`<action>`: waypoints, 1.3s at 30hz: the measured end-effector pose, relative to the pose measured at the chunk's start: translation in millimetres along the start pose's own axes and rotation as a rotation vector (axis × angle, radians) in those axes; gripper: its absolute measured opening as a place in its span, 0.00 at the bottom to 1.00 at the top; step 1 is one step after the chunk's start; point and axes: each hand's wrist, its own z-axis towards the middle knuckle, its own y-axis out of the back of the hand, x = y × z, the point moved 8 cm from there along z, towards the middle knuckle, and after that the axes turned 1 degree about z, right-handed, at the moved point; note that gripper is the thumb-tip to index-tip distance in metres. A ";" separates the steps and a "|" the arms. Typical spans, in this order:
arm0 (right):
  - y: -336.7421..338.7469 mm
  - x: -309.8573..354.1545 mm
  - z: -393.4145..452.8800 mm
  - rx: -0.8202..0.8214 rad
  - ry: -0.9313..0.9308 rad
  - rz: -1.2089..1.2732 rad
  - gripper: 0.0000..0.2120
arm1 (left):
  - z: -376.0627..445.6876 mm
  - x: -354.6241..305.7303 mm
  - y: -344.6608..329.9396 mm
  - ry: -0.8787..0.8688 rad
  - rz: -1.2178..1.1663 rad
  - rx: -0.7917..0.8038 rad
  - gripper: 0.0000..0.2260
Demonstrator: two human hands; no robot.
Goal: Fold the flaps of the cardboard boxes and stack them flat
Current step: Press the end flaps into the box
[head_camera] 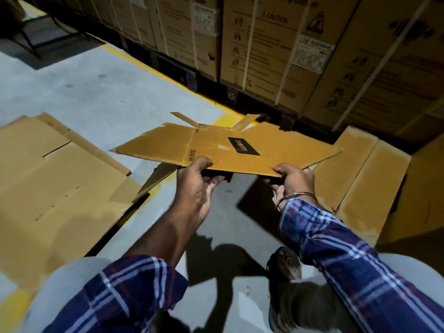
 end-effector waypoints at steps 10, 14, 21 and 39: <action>-24.4 -10.1 13.9 0.167 0.054 0.069 0.19 | 29.0 -77.1 62.4 -0.087 -0.195 -0.115 0.17; -53.5 -15.9 7.9 0.282 0.028 0.096 0.21 | 22.9 -101.5 74.8 -0.162 -0.153 -0.136 0.19; -138.6 -61.0 -28.0 0.527 -0.039 0.045 0.21 | 3.7 -171.4 139.4 -0.262 -0.206 -0.247 0.10; -206.2 -402.5 -90.5 0.554 -0.485 -0.472 0.18 | -70.8 -84.0 475.5 -0.197 -0.520 -0.763 0.20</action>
